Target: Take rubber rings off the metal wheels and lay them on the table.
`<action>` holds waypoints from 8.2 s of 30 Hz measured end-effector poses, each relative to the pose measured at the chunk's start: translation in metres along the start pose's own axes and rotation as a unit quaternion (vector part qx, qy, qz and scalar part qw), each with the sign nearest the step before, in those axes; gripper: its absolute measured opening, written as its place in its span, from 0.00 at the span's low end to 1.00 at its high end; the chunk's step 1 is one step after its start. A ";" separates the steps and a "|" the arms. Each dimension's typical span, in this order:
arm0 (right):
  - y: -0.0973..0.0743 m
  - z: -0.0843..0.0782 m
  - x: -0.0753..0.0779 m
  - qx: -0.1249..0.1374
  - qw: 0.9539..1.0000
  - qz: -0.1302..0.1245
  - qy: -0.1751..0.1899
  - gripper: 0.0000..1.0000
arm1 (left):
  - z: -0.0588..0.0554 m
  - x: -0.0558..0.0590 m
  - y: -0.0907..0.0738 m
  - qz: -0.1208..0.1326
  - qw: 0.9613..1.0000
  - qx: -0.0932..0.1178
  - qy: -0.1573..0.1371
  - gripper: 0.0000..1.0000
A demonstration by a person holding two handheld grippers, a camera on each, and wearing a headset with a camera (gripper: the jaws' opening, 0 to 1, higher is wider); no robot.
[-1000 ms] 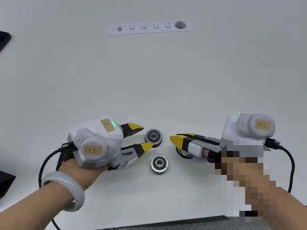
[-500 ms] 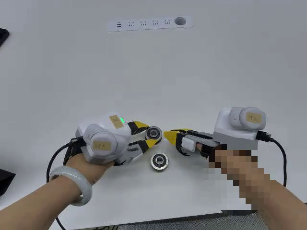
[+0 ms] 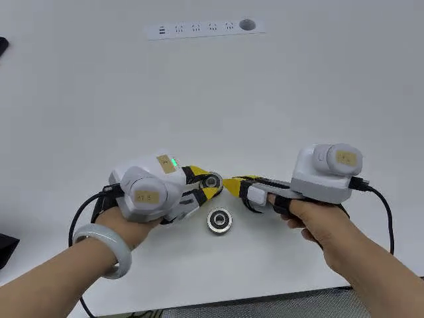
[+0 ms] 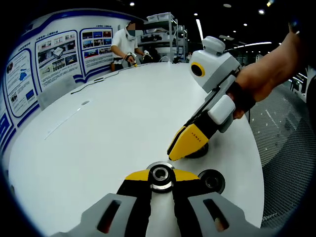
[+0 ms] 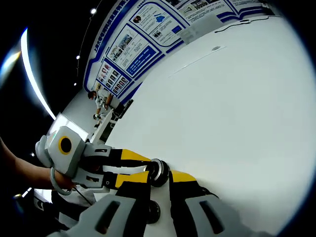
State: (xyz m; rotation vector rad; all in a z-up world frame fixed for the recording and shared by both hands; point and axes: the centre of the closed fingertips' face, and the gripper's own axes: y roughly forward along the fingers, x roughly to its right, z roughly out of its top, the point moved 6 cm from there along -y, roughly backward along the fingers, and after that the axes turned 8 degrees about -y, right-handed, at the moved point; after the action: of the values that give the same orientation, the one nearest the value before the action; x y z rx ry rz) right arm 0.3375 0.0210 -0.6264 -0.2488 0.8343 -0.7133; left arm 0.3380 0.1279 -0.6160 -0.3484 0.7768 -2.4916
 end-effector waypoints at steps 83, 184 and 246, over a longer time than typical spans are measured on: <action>0.010 0.004 -0.005 -0.011 0.999 0.036 0.027 0.01 | -0.002 -0.001 -0.001 0.001 1.000 0.004 -0.001 0.14; -0.050 -0.010 -0.004 0.048 0.995 0.009 0.084 0.02 | -0.037 -0.006 -0.039 0.032 0.999 0.003 -0.034 0.46; -0.072 -0.035 -0.012 -0.030 0.979 -0.042 -0.198 0.58 | -0.049 0.023 -0.081 0.032 0.995 0.036 -0.086 0.57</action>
State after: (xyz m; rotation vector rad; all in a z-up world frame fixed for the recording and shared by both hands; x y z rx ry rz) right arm 0.2714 -0.0226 -0.6085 -0.4660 0.4668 -0.6881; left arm 0.2691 0.1954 -0.6058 -0.4976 0.6178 -2.3851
